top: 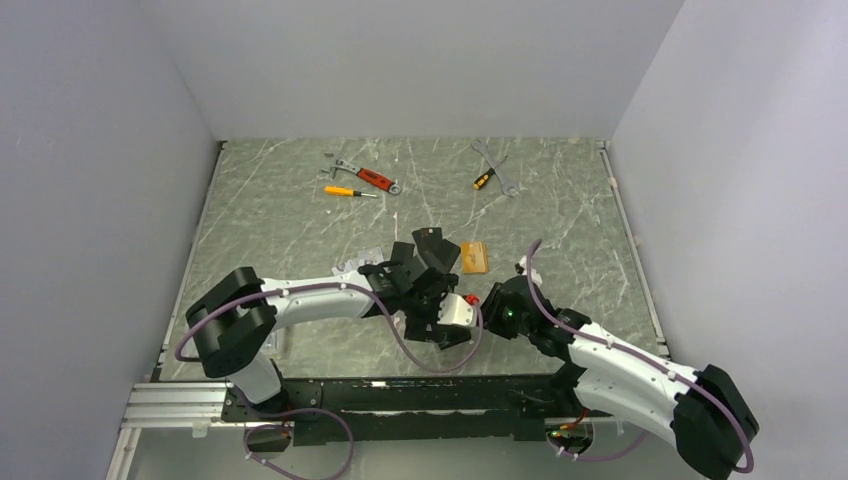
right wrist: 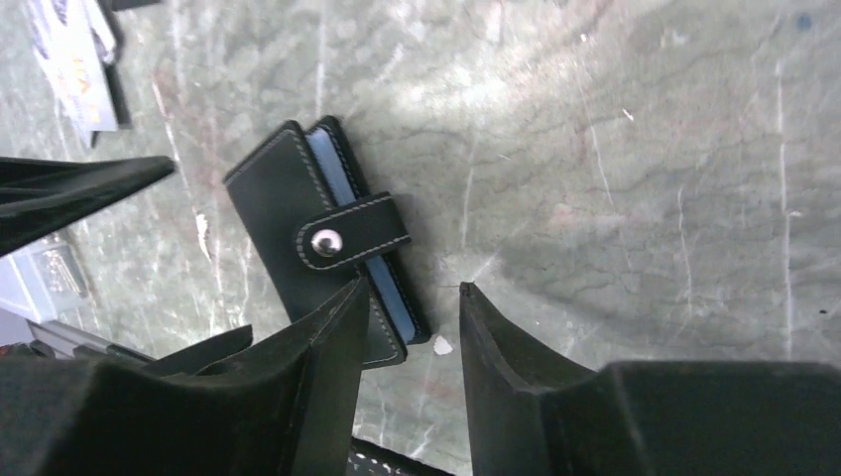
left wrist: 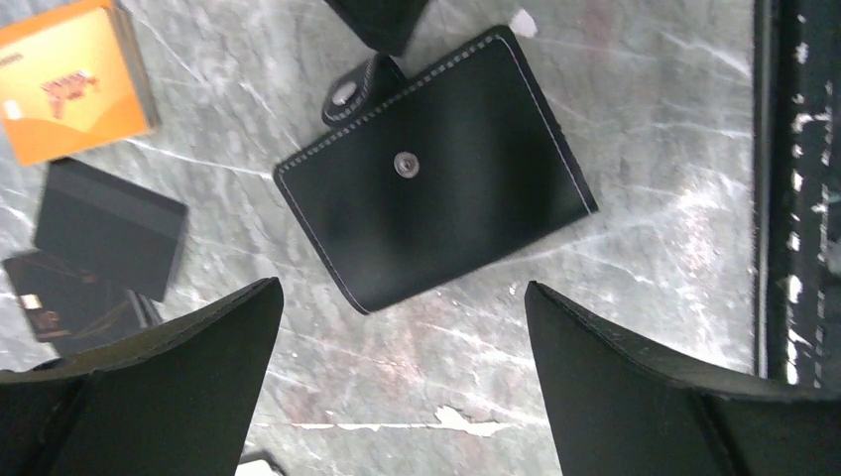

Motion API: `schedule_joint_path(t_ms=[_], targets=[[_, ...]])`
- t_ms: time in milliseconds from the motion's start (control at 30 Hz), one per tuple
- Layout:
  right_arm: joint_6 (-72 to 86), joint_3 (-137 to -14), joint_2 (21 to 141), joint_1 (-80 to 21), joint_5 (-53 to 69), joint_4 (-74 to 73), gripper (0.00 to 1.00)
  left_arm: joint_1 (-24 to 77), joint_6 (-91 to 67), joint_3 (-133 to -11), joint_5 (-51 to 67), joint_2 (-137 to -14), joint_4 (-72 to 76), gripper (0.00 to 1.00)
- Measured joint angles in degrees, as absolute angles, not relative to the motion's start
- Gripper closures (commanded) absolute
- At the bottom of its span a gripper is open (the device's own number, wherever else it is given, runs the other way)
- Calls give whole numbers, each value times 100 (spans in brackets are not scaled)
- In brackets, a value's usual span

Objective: Put the credit cards into the card holder
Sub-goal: Close the card holder at the center of the board.

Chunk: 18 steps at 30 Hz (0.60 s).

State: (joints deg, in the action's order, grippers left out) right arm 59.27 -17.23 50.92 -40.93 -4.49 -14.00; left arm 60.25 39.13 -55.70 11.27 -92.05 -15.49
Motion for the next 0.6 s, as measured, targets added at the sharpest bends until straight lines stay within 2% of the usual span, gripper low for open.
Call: schedule_joint_path(t_ms=[133,233,333,400,600], targets=[[5743,-1881,4735,-4093,-607,-1559,43,5778,3809,-5789,1378,-9223,-2088,1],[5636,-1968,4440,-4093,-707,-1649,30,5540,3787,-6117,1221,-9196,-2432,1],[5513,-2053,4351,-4093,-762,-1719,3,5402,3826,-6390,731,-9032,-2709,1],[5435,-2130,4355,-4093,-814,-1763,0,5389,3938,-6510,290,-8840,-2932,1],[5214,-2309,4362,-4023,-956,-1796,0,5389,4574,-6525,-1066,-7935,-3345,1]])
